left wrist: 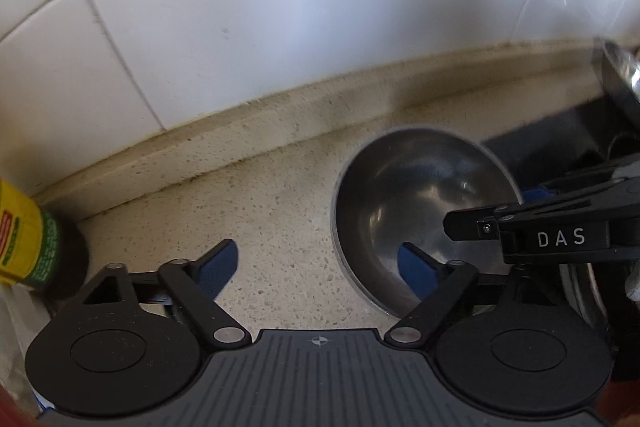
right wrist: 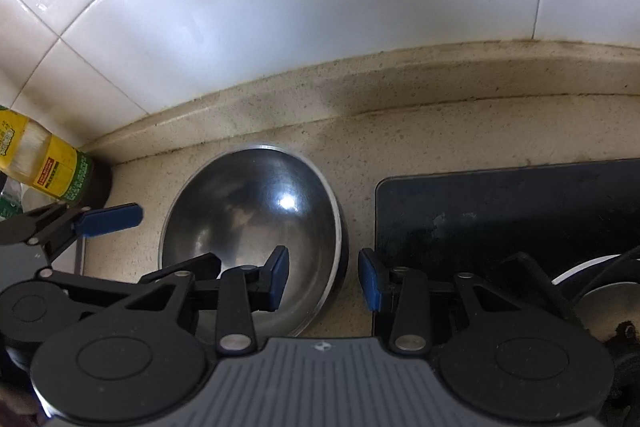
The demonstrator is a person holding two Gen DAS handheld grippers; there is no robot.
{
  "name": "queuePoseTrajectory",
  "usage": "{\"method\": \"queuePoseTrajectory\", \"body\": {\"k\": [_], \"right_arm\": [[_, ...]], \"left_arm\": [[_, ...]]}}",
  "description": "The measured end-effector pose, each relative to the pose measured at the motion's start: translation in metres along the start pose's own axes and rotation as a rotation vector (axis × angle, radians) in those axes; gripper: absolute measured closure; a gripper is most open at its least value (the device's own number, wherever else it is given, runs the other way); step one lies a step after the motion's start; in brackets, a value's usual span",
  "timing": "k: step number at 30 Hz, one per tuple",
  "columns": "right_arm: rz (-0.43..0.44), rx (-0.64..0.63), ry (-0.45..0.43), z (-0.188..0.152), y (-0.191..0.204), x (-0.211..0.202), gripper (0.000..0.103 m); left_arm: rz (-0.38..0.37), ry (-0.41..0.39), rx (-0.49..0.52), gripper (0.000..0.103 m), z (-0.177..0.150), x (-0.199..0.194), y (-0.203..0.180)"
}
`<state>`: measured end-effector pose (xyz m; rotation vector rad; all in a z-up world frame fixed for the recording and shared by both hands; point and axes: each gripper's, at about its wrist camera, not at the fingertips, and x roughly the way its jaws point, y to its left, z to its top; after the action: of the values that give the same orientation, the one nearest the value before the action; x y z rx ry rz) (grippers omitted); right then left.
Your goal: Organize plates and bowls
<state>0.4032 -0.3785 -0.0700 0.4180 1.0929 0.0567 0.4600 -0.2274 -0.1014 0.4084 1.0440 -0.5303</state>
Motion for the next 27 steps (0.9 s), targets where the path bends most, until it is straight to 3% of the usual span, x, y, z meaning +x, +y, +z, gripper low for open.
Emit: {"method": "queuePoseTrajectory", "body": {"k": [3, 17, 21, 27], "right_arm": [[0.006, 0.002, 0.010, -0.002, -0.002, 0.004, 0.066], [0.021, 0.007, 0.014, -0.003, -0.002, 0.003, 0.067], [0.008, -0.002, 0.016, -0.005, -0.001, 0.002, 0.077], [0.032, 0.005, 0.019, -0.007, -0.003, 0.001, 0.081]], "left_arm": [[-0.003, 0.022, 0.026, 0.024, 0.003, 0.005, 0.000], [-0.077, 0.050, 0.098, 0.018, 0.011, 0.024, 0.005], [-0.077, 0.041, 0.084, 0.019, 0.009, 0.022, 0.008], [-0.063, 0.035, 0.088, 0.025, 0.009, 0.018, 0.006]]}}
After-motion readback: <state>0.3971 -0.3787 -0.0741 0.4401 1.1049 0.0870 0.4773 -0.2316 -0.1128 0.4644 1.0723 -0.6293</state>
